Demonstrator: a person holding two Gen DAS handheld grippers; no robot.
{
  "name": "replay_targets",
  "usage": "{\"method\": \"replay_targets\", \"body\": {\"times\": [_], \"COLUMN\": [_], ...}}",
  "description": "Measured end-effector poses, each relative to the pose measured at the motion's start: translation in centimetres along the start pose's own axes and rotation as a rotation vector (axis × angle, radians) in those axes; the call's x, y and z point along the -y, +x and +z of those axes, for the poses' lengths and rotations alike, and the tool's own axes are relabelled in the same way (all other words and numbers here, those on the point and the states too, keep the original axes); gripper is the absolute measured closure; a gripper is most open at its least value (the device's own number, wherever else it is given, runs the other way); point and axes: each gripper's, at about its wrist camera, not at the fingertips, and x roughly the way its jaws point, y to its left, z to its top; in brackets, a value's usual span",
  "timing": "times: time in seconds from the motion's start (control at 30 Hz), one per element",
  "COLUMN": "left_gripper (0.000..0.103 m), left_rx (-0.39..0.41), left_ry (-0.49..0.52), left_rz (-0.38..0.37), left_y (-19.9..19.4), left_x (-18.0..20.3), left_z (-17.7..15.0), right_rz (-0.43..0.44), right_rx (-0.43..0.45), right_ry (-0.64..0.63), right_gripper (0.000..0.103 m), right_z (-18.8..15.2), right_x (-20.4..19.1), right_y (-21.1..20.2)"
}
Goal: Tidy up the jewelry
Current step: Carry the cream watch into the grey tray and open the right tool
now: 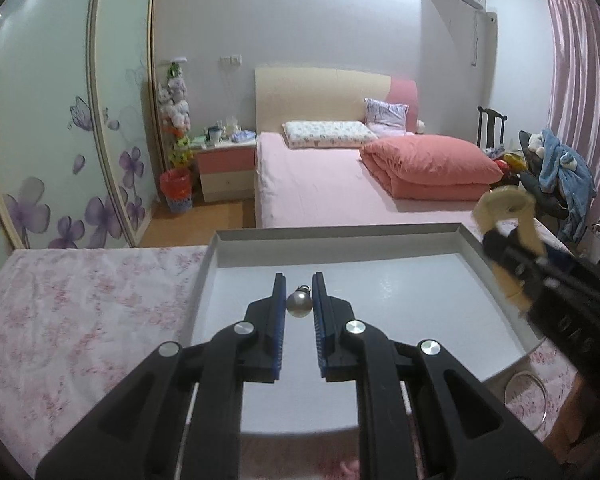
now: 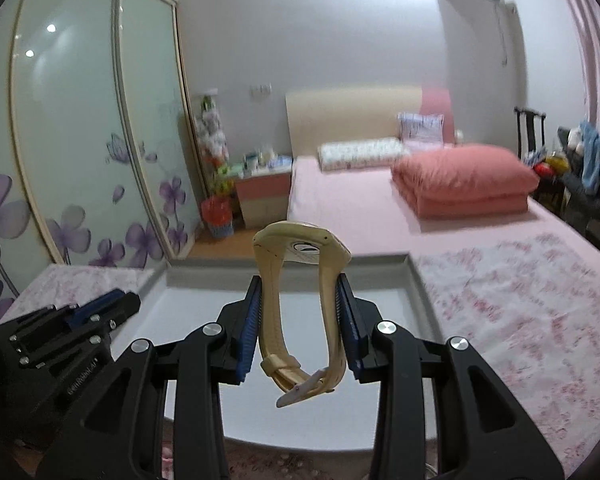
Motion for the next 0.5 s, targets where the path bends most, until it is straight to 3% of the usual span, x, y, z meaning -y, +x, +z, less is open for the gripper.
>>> {"method": "replay_targets", "body": {"times": [0.3, 0.5], "left_gripper": [0.087, 0.070], "left_rx": [-0.071, -0.096], "left_ry": [-0.025, -0.049], "left_rz": [-0.030, -0.039], "left_y": [2.9, 3.6], "left_x": [-0.3, -0.8], "left_z": [-0.1, -0.3], "right_rz": [0.011, 0.013], "right_rx": [-0.161, -0.176], "right_ry": [0.026, 0.036], "right_gripper": [0.058, 0.052], "right_z": [-0.8, -1.1], "right_x": [-0.2, -0.1], "right_y": [3.2, 3.1]}}
